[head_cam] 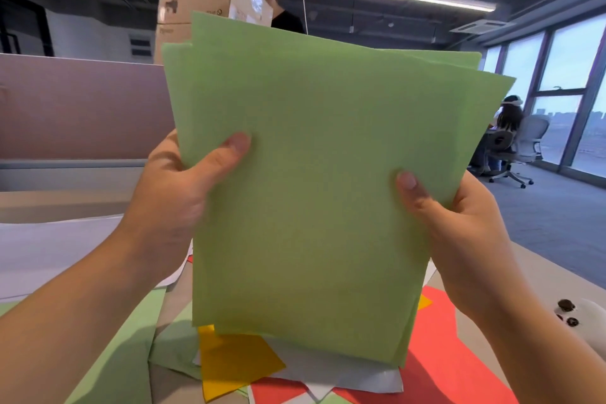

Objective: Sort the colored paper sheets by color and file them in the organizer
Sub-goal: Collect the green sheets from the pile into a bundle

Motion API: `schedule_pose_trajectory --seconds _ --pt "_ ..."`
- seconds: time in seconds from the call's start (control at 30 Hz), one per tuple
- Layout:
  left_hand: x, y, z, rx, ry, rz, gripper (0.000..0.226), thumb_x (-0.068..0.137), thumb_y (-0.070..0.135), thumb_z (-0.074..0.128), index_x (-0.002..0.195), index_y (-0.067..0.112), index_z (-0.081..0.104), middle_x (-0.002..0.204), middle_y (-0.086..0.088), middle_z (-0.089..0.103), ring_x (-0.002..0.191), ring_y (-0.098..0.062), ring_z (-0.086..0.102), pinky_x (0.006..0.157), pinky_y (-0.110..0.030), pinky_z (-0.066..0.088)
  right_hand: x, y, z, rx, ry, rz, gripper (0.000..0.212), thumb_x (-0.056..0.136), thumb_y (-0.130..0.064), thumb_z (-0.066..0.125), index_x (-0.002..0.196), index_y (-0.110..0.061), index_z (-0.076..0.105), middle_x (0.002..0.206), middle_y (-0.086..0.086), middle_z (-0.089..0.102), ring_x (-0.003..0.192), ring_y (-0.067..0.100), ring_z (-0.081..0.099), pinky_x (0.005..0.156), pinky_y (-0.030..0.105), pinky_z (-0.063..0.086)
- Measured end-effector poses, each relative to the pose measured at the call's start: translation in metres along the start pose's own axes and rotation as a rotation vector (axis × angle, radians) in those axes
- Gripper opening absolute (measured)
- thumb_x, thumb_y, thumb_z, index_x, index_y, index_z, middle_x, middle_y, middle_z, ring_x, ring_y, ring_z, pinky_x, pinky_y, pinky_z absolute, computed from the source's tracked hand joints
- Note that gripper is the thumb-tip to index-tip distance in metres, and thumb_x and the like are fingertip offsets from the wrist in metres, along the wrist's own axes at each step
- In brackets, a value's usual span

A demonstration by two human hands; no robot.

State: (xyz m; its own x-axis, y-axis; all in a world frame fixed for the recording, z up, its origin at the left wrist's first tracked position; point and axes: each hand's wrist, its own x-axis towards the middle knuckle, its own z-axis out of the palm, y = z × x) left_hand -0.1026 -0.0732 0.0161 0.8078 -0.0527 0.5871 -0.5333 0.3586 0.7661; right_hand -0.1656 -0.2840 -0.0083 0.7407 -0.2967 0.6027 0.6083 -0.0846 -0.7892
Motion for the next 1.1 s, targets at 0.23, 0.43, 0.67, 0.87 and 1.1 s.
schedule_pose_trajectory --seconds 0.23,0.43,0.67,0.87,1.1 --pt "-0.003 0.005 0.002 -0.037 -0.042 -0.034 0.025 0.066 0.027 0.063 0.09 0.02 0.068 0.084 0.007 0.076 0.074 -0.009 0.072 0.057 -0.02 0.055 -0.001 -0.001 0.002 0.053 -0.015 0.028 0.039 0.069 -0.032 0.064 0.105 -0.019 0.065 0.101 -0.007 0.074 0.092 0.011 0.07 0.069 0.021 0.055" --pt "-0.004 0.011 0.004 -0.098 -0.133 -0.053 0.028 0.075 0.02 0.055 0.101 0.017 0.066 0.09 0.004 0.076 0.078 -0.012 0.073 0.059 -0.024 0.056 -0.002 -0.002 0.002 0.107 0.001 0.057 0.036 0.069 -0.029 0.064 0.102 -0.017 0.066 0.098 -0.004 0.074 0.089 0.014 0.071 0.067 0.025 0.056" --pt "0.005 -0.013 -0.014 -0.085 -0.149 -0.338 0.029 0.072 0.028 0.063 0.097 0.015 0.071 0.09 -0.003 0.076 0.073 -0.015 0.073 0.057 -0.028 0.058 -0.002 0.004 -0.001 0.086 -0.011 0.093 0.037 0.078 -0.023 0.063 0.112 -0.009 0.064 0.104 0.006 0.073 0.094 0.026 0.07 0.074 0.037 0.058" --pt "0.003 -0.031 -0.016 0.023 -0.13 -0.404 0.012 0.066 0.014 0.071 0.076 0.011 0.078 0.088 -0.01 0.075 0.074 -0.021 0.073 0.06 -0.03 0.059 -0.003 0.015 0.001 0.089 -0.011 0.149 0.037 0.076 -0.023 0.061 0.11 -0.01 0.066 0.103 0.006 0.073 0.095 0.025 0.07 0.079 0.038 0.058" --pt "0.022 0.002 -0.035 0.062 -0.014 -0.486 0.03 0.073 0.025 0.069 0.101 0.012 0.072 0.091 -0.005 0.076 0.073 -0.017 0.073 0.062 -0.033 0.06 0.005 0.018 0.018 -0.146 -0.034 0.358 0.017 0.091 -0.008 0.056 0.096 -0.009 0.072 0.085 0.005 0.075 0.075 0.022 0.069 0.069 0.032 0.052"
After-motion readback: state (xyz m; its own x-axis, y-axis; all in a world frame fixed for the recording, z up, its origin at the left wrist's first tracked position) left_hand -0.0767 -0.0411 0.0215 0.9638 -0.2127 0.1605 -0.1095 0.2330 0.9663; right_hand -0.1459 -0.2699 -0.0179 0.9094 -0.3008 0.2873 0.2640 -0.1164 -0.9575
